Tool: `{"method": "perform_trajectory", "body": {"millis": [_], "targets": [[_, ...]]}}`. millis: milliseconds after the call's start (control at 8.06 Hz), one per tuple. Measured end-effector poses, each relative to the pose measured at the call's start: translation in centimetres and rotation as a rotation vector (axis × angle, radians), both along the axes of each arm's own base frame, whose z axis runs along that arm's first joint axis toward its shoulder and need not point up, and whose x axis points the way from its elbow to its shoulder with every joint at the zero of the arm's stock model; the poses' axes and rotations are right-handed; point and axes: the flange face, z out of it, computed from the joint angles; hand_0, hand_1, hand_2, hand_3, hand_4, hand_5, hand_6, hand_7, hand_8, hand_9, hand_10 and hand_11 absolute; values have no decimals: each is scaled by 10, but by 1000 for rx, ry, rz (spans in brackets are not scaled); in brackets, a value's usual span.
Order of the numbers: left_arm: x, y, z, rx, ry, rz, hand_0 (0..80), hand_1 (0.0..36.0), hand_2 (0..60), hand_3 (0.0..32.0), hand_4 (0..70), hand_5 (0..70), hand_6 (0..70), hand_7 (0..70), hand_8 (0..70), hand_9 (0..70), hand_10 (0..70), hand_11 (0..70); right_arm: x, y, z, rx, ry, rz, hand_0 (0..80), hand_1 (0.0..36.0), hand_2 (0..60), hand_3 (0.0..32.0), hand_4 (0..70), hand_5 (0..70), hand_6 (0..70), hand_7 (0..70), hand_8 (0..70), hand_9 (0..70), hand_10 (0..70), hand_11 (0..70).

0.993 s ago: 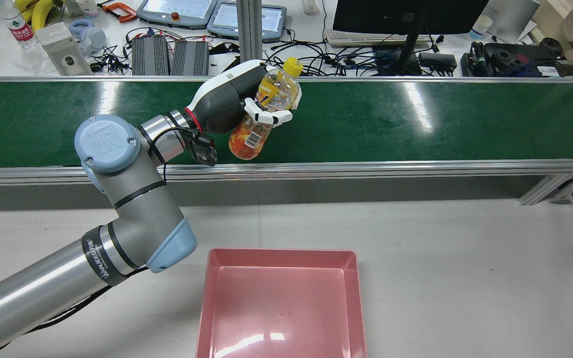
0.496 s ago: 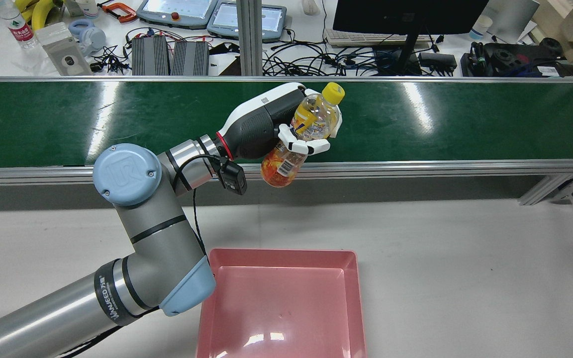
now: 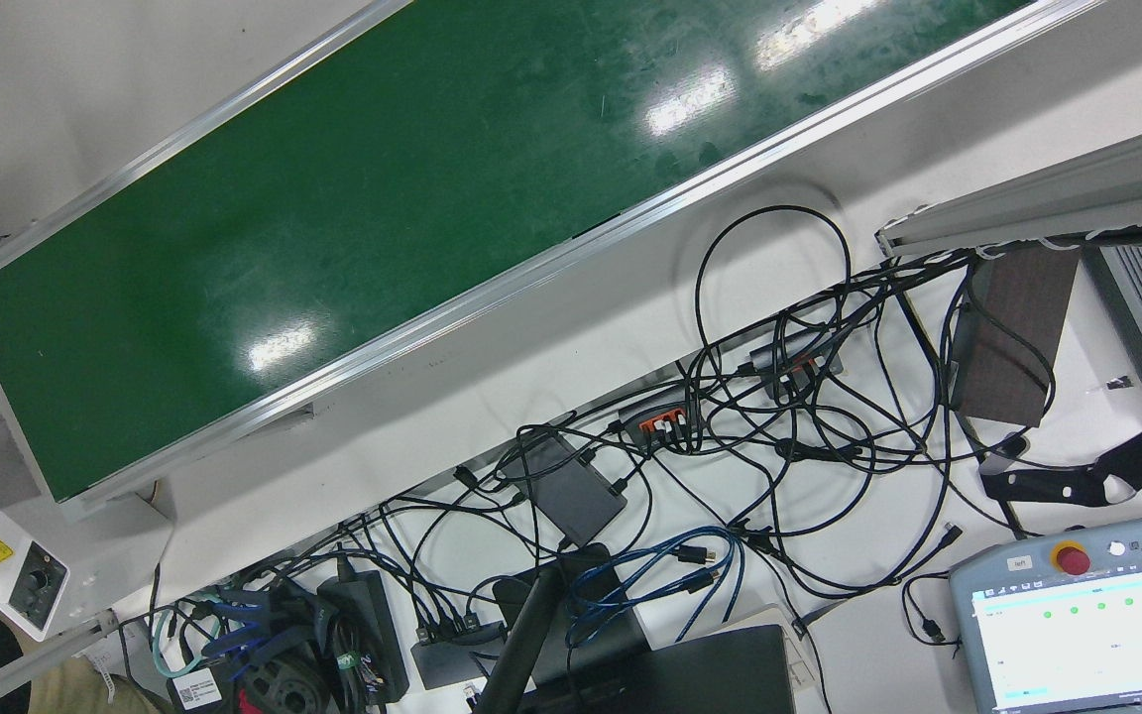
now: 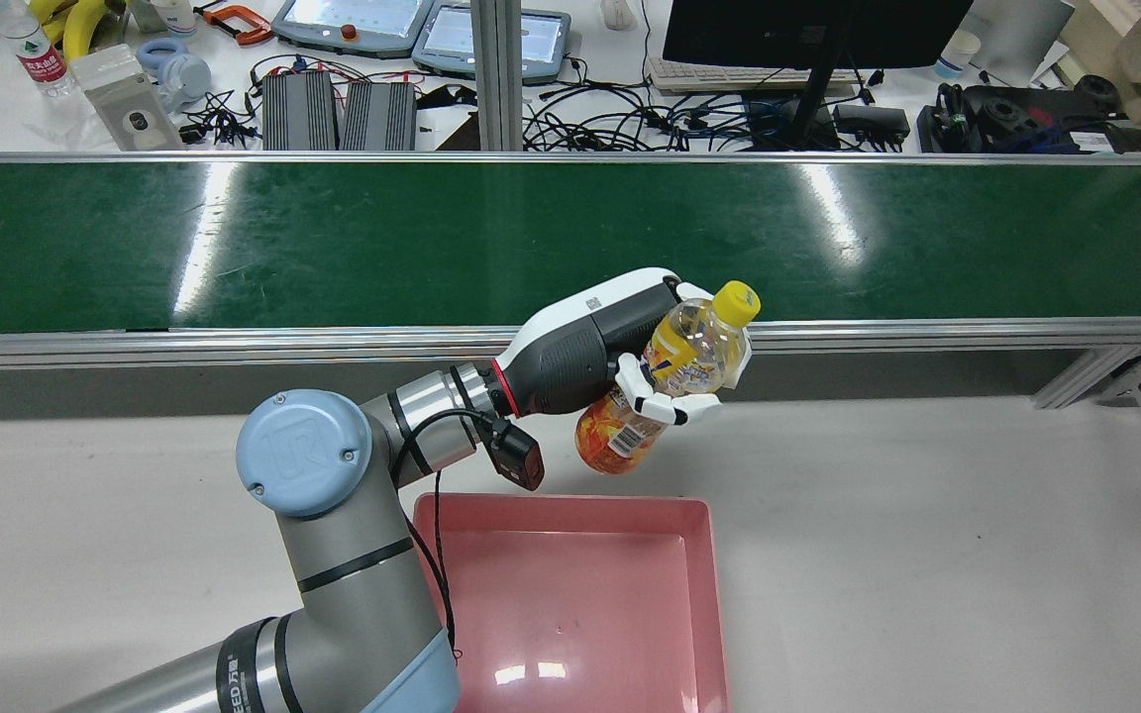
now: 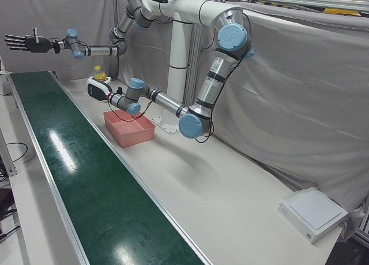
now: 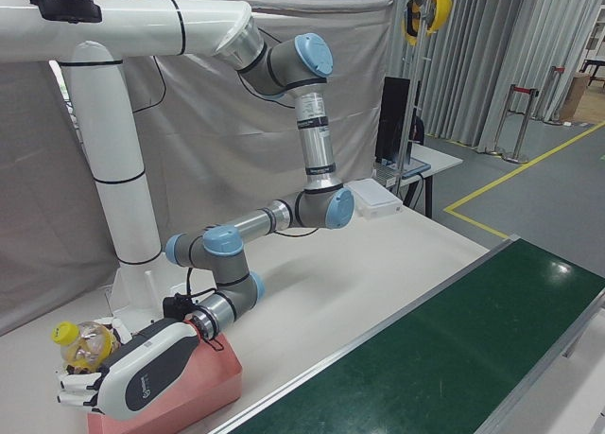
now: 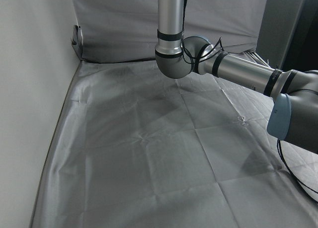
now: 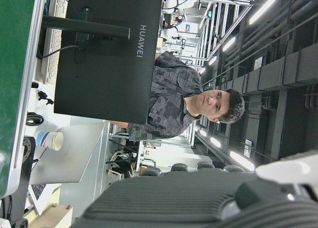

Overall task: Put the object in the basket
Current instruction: 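Lower the bottle into the pink tray and open the left hand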

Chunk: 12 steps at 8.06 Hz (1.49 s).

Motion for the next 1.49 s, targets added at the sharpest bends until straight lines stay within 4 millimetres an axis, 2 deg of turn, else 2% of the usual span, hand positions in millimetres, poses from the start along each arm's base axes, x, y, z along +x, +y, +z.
{"method": "perform_trajectory", "body": {"millis": [372,496,620,745,869,993,1117,1241,1489], "targets": [[25,32,32,20,-5,36,500,190,600,0,700,700,700,700,700,700,598,700,0,0,0,0,1,0,0,0,0,0,0,0,0,0,0,0,0,0],[31,43,42,24,-14,46,503,152,600,0,700,700,682,700,599,700,533,700,0,0,0,0,1,0,0,0,0,0,0,0,0,0,0,0,0,0],[36,53,46,31,-15,56,493,101,257,0,685,632,398,536,392,543,404,566,0,0,0,0,1,0,0,0,0,0,0,0,0,0,0,0,0,0],[37,61,47,41,1,63,497,107,94,0,411,396,193,296,249,373,297,434,0,0,0,0,1,0,0,0,0,0,0,0,0,0,0,0,0,0],[33,67,56,50,19,66,499,113,2,0,240,270,64,114,133,212,201,302,0,0,0,0,1,0,0,0,0,0,0,0,0,0,0,0,0,0],[27,74,74,57,34,71,503,112,0,0,193,143,0,78,96,154,99,156,0,0,0,0,1,0,0,0,0,0,0,0,0,0,0,0,0,0],[20,79,92,62,45,74,509,114,0,0,177,82,0,61,69,117,70,115,0,0,0,0,1,0,0,0,0,0,0,0,0,0,0,0,0,0],[17,82,101,65,54,76,515,121,0,0,147,55,0,37,50,90,58,99,0,0,0,0,1,0,0,0,0,0,0,0,0,0,0,0,0,0],[14,87,112,66,56,81,511,118,0,0,156,49,0,34,47,87,50,87,0,0,0,0,1,0,0,0,0,0,0,0,0,0,0,0,0,0]]}}
